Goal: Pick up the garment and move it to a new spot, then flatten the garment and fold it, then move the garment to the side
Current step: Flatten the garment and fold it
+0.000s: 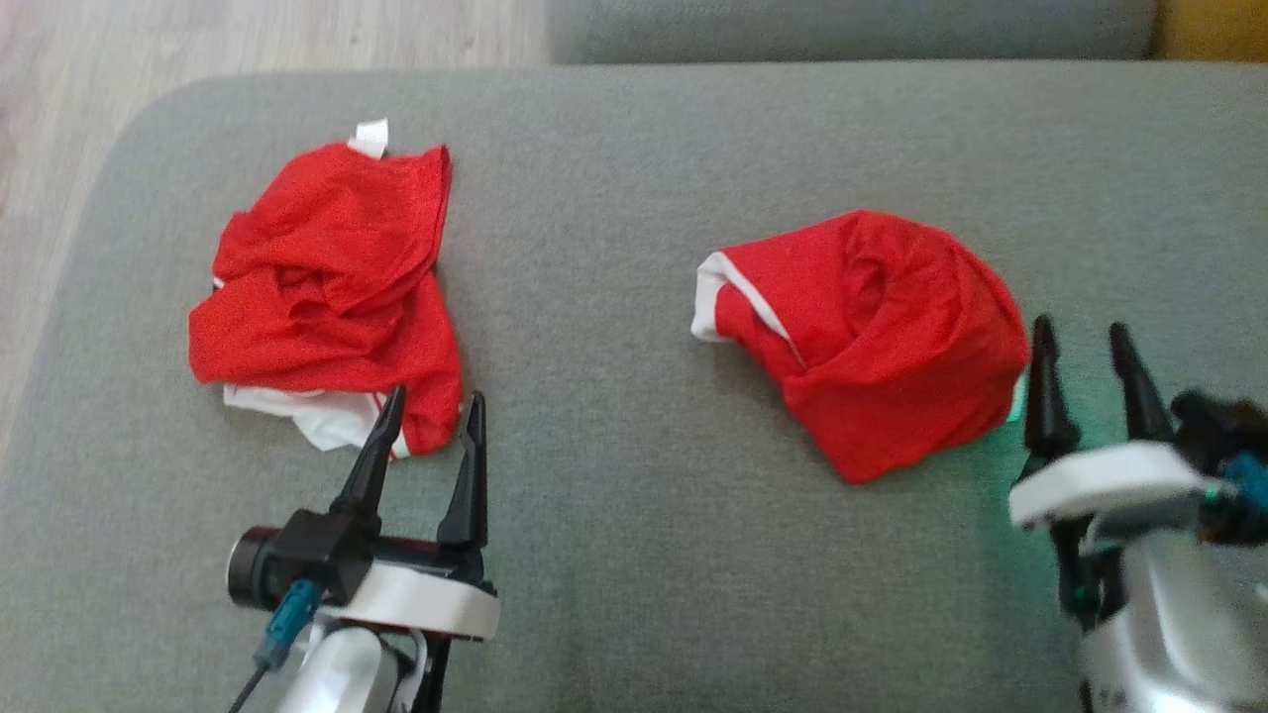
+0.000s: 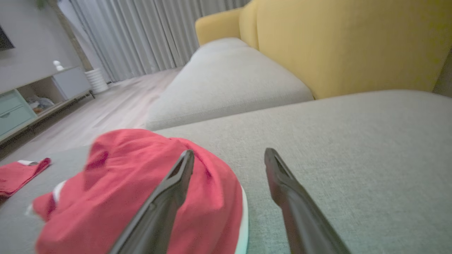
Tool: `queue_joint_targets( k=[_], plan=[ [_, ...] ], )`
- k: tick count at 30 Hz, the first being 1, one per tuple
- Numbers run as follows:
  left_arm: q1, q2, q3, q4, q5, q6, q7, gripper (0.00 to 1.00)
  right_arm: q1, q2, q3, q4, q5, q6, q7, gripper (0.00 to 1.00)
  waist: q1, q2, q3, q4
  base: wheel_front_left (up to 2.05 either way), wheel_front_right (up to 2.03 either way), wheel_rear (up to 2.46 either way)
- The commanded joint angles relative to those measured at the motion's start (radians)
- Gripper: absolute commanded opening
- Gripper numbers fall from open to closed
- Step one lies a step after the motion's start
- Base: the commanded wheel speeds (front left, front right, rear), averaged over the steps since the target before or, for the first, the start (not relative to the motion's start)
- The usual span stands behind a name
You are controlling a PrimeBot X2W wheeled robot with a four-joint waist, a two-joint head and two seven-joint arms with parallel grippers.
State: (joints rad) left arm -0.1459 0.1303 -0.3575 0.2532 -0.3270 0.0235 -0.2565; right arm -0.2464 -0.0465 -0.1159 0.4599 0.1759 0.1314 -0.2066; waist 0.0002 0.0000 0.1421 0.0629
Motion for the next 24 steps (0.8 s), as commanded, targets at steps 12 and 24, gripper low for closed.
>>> queue_joint_targets(
  k=[12, 24],
  plan=[
    [-0.097, -0.029, 0.063, -0.002, 0.039, -0.041, -0.005, 1.0, -0.312, -0.004, -0.055, 0.464, 0.044, -0.001, 0.017, 1.0, -0.0002, 0.0, 0.107, 0.062, 0.0, 0.0, 0.0],
    [-0.101, -0.048, 0.092, 0.018, 0.057, -0.06, -0.005, 1.0, -0.443, -0.004, 0.019, 0.74, -0.015, -0.001, -0.021, 0.0, -0.0002, 0.0, 0.081, 0.05, 0.0, 0.0, 0.0]
  ],
)
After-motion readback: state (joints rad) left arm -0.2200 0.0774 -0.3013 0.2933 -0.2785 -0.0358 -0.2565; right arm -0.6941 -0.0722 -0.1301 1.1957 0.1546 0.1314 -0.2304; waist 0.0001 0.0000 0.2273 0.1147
